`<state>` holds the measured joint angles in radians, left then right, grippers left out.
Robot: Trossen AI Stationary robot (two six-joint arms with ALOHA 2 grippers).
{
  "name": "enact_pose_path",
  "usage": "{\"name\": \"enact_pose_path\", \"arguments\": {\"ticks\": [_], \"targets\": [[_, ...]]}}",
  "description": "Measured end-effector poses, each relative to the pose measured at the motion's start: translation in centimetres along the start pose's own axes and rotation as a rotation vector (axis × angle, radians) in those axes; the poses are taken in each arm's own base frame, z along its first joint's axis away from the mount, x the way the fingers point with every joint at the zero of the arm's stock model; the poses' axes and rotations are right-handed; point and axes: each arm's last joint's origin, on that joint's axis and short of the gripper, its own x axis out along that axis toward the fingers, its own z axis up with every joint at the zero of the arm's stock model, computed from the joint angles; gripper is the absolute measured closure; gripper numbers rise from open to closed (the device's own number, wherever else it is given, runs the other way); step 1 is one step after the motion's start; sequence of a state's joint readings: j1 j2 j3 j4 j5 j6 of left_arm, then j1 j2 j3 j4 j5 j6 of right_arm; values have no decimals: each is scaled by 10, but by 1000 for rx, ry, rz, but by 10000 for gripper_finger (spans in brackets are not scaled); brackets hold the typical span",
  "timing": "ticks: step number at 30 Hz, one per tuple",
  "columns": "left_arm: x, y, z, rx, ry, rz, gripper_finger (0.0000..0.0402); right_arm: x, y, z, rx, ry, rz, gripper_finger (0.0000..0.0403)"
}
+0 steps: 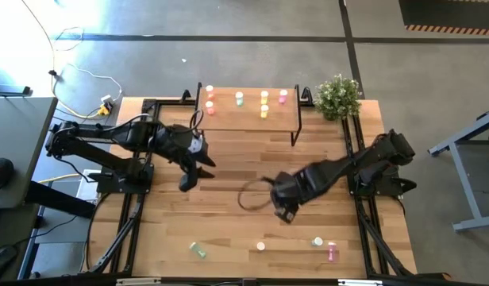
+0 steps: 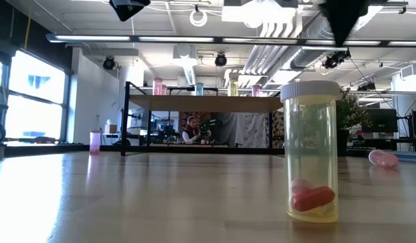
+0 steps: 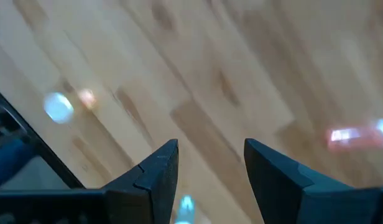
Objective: Pick and place medicine bottles onto shelf by color
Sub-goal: Put the right blue pill bottle on the shelf aligned with the other blue pill bottle
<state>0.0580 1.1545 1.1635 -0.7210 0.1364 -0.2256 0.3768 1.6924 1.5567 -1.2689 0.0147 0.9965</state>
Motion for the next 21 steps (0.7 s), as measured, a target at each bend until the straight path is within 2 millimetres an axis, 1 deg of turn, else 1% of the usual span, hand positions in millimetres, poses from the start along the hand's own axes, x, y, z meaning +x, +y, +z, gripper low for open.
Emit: {"name": "enact_pose_path", "arguments": {"ticks": [5,10,15,21], "targets": [[4,-13,-5,32,9,-45,218,16,10,-37,25,93,-43,229],[5,-19,-6,24,8,-45,218,17,11,-67,53,114,-59,229],[5,-21,-7,10,10,-48,218,12,0,-96,75,115,-48,229],[5,-20,-6,-31,1,-18,218,9,-21,-126,52,112,10,229]]}}
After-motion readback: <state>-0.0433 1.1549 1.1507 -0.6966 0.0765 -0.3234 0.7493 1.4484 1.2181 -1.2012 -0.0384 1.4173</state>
